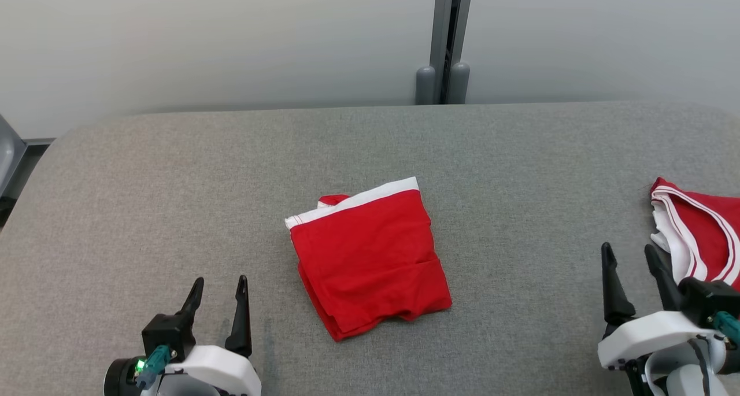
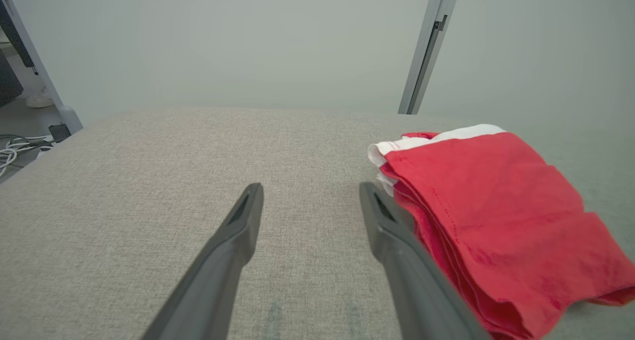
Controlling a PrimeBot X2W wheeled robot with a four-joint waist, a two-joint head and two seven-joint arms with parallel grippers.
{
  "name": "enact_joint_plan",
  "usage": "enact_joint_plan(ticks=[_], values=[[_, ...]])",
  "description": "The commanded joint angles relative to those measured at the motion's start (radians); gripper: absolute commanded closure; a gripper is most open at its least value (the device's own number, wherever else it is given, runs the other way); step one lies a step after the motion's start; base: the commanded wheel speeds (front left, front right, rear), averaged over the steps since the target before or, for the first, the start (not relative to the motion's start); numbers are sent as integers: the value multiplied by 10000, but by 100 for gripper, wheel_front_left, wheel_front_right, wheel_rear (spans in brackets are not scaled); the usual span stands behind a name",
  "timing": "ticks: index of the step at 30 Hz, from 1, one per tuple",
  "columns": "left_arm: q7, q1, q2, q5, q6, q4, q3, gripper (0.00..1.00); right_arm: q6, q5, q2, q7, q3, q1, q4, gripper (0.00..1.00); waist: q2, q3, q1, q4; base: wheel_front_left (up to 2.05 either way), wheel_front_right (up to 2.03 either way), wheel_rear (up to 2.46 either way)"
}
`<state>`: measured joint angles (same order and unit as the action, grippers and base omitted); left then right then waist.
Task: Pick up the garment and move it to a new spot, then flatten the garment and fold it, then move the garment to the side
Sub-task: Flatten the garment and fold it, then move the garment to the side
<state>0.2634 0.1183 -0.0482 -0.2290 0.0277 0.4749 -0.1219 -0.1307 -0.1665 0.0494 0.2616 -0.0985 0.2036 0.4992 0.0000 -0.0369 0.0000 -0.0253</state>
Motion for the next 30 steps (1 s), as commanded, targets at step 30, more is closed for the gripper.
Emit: enact_joint_plan(ticks=[30], values=[[9, -1424, -54, 692, 145, -226, 585, 0, 3, -338, 51, 42, 1317, -1329, -325, 0, 0, 1023, 0, -13, 0, 0, 0]])
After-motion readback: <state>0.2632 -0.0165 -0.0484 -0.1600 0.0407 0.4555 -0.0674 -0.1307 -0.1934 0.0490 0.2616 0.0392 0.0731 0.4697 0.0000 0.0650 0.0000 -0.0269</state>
